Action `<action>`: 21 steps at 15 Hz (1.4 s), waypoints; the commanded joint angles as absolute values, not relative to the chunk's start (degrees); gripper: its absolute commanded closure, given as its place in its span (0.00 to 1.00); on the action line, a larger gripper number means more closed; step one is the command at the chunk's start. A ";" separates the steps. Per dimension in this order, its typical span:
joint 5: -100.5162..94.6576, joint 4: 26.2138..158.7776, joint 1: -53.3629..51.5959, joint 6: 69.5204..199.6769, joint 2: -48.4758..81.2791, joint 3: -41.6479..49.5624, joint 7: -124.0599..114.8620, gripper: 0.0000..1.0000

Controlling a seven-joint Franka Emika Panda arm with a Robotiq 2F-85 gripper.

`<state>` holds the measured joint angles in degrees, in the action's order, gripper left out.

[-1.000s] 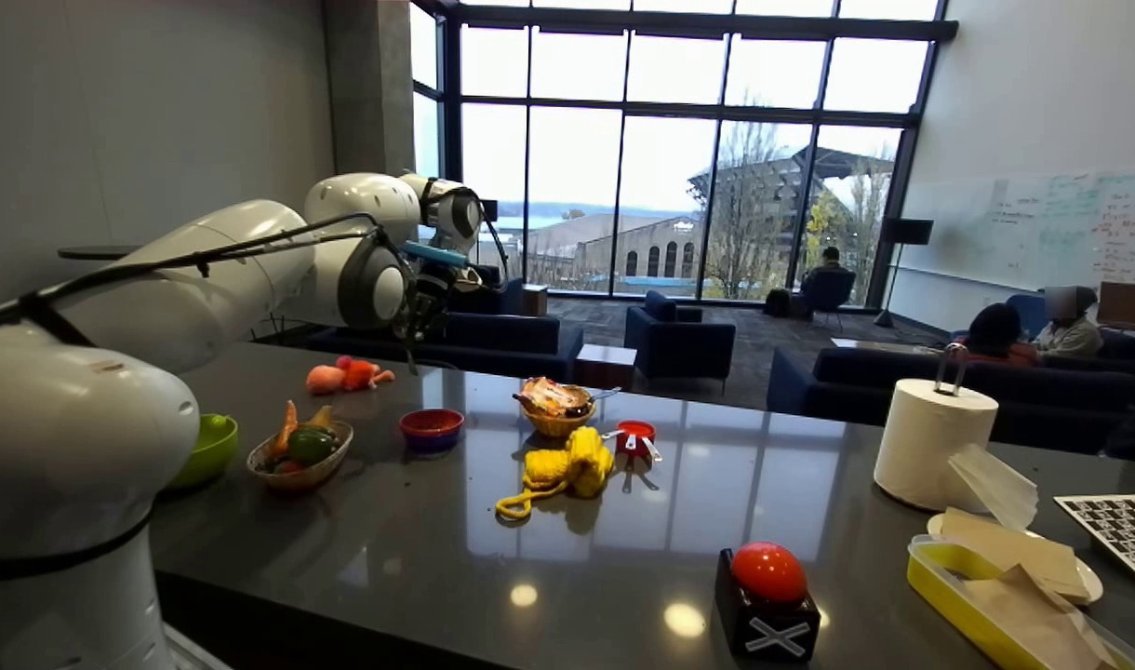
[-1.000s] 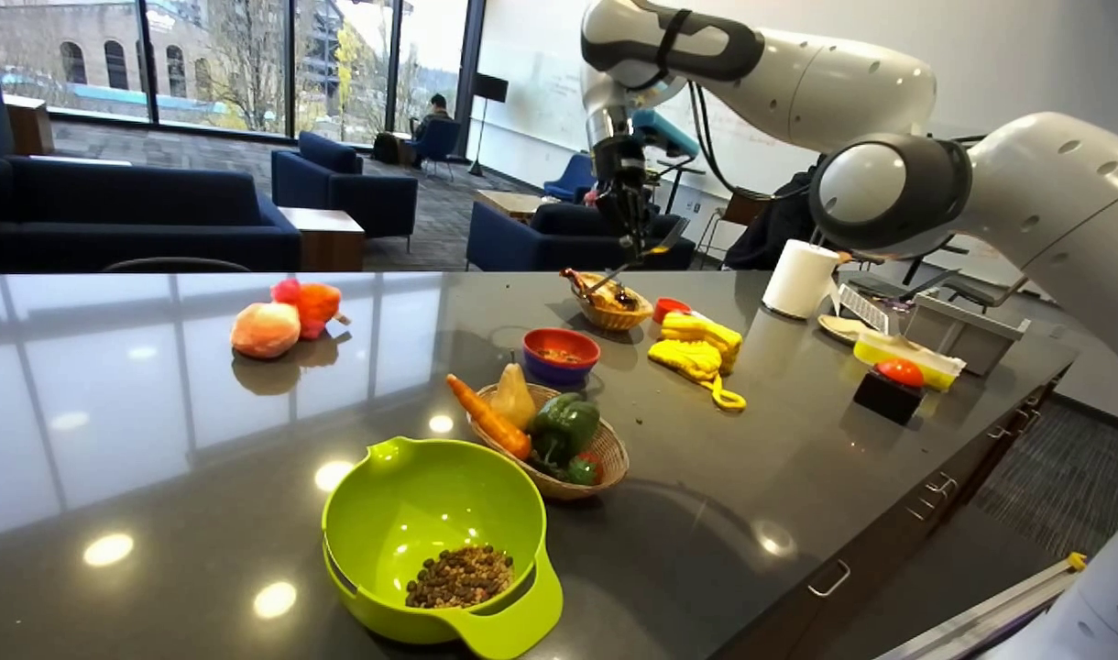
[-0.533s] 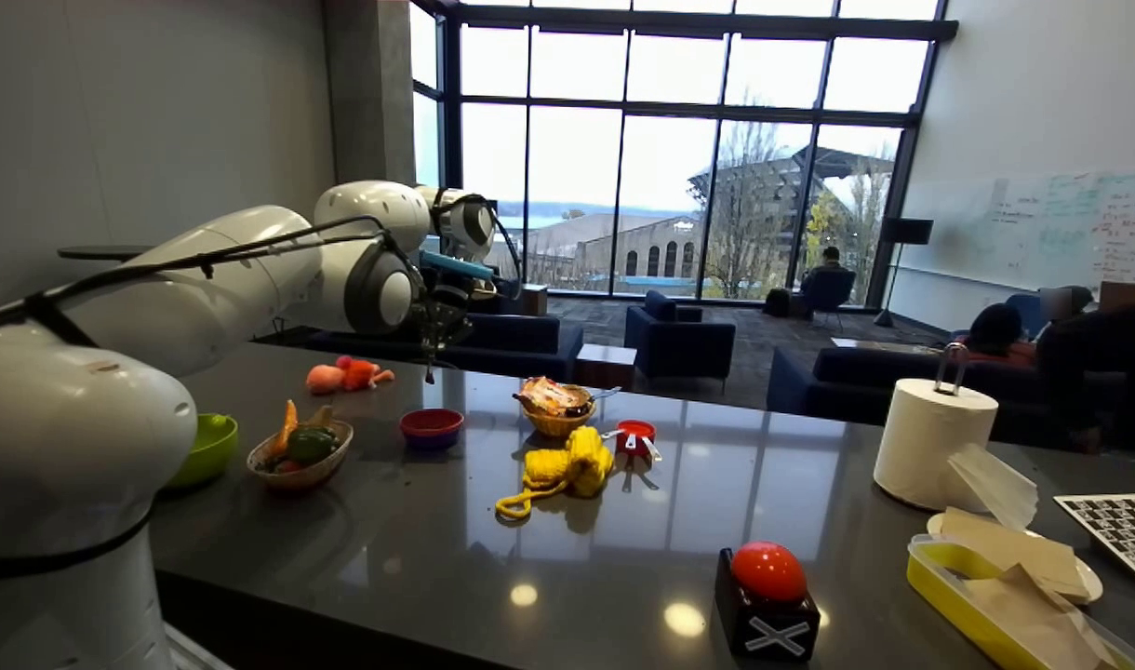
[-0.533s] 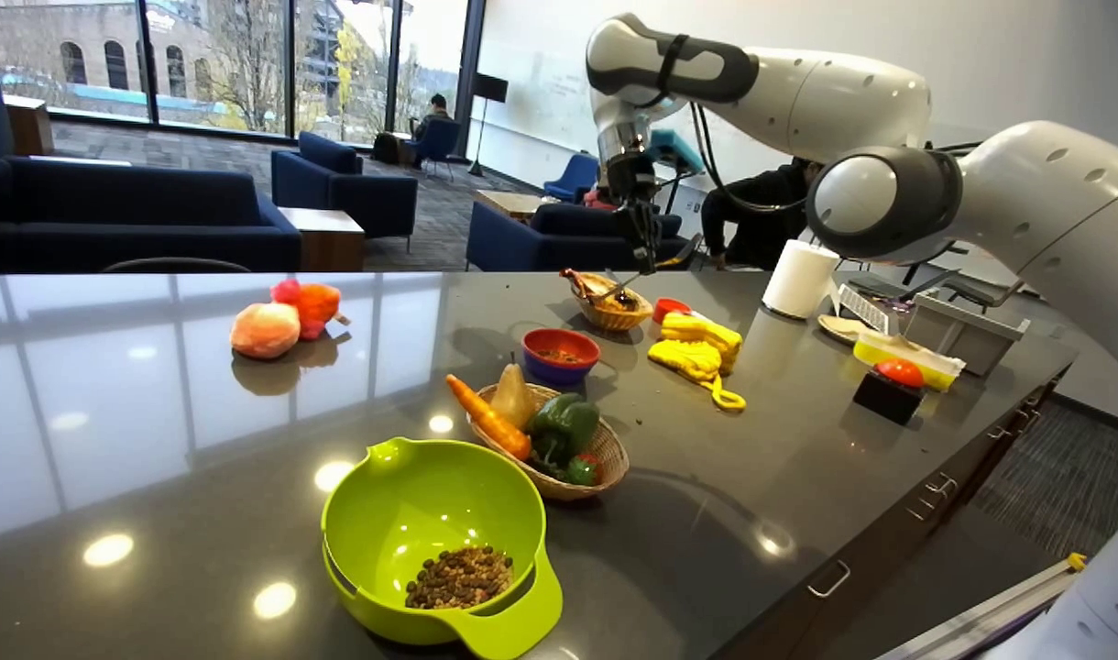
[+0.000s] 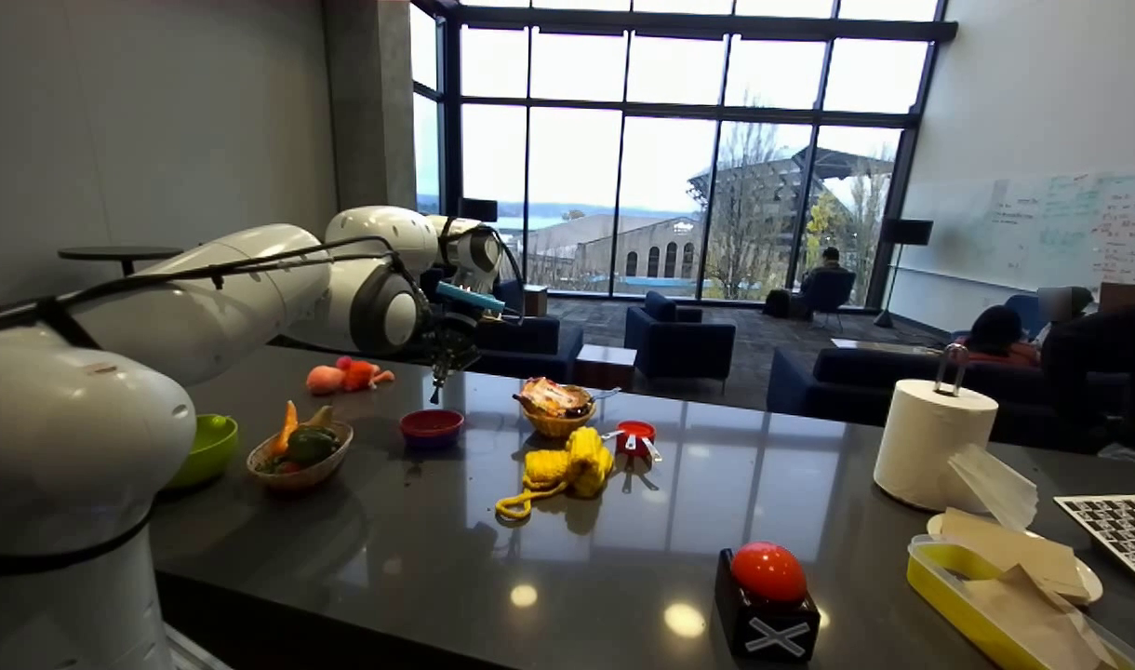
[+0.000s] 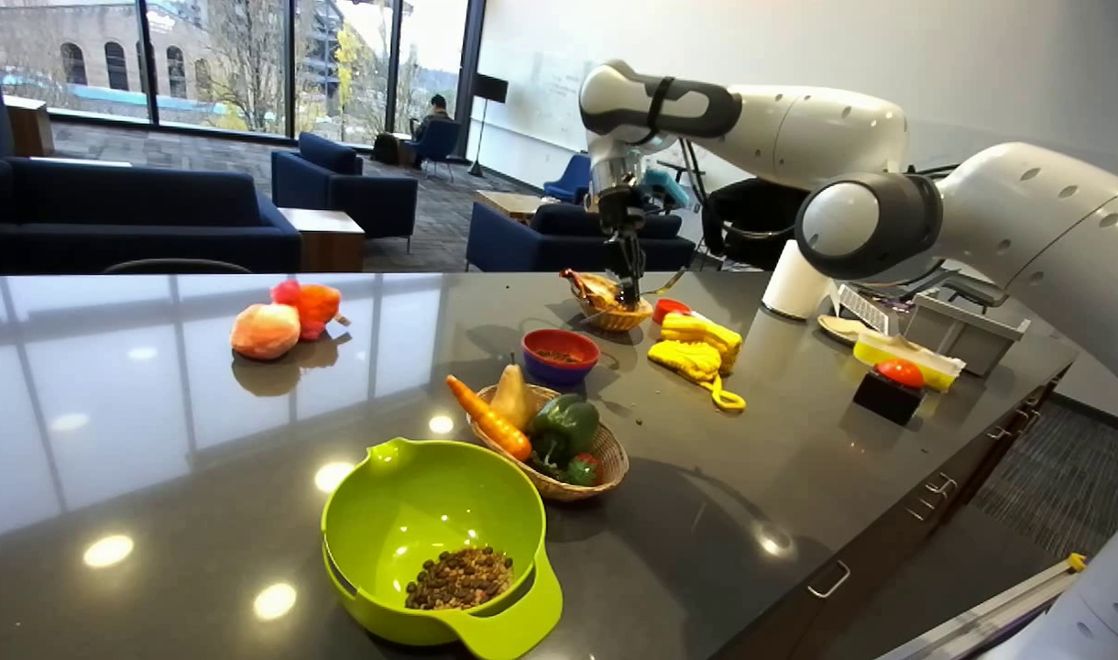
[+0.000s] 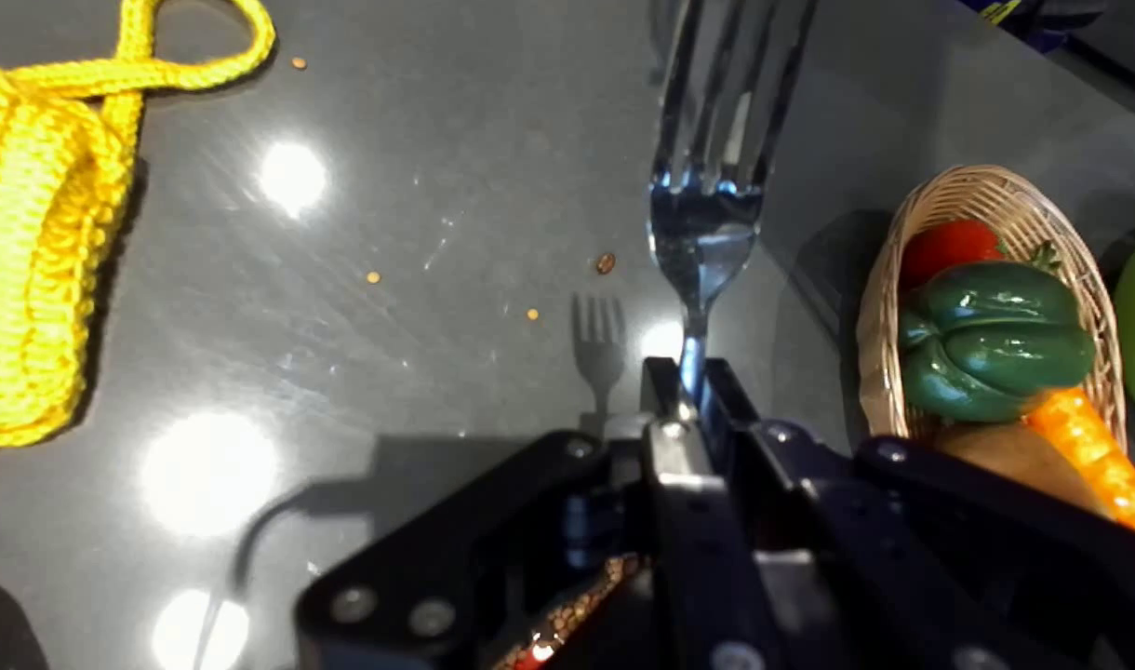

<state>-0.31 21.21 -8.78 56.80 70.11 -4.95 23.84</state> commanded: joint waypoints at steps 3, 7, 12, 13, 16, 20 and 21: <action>-0.56 19.77 -8.53 58.25 74.72 -5.09 28.73 0.98; -1.19 19.96 -9.00 58.60 77.16 -4.77 32.78 0.98; -2.16 20.17 -9.75 57.84 78.43 -4.21 38.02 0.98; -2.54 20.20 -9.98 57.68 78.31 -4.04 39.10 0.98; -4.38 20.59 -10.87 57.57 77.71 -3.58 42.52 0.98; -7.20 21.14 -12.24 57.61 77.51 -3.18 47.84 0.98; -7.86 21.13 -12.57 57.52 77.56 -3.05 49.06 0.98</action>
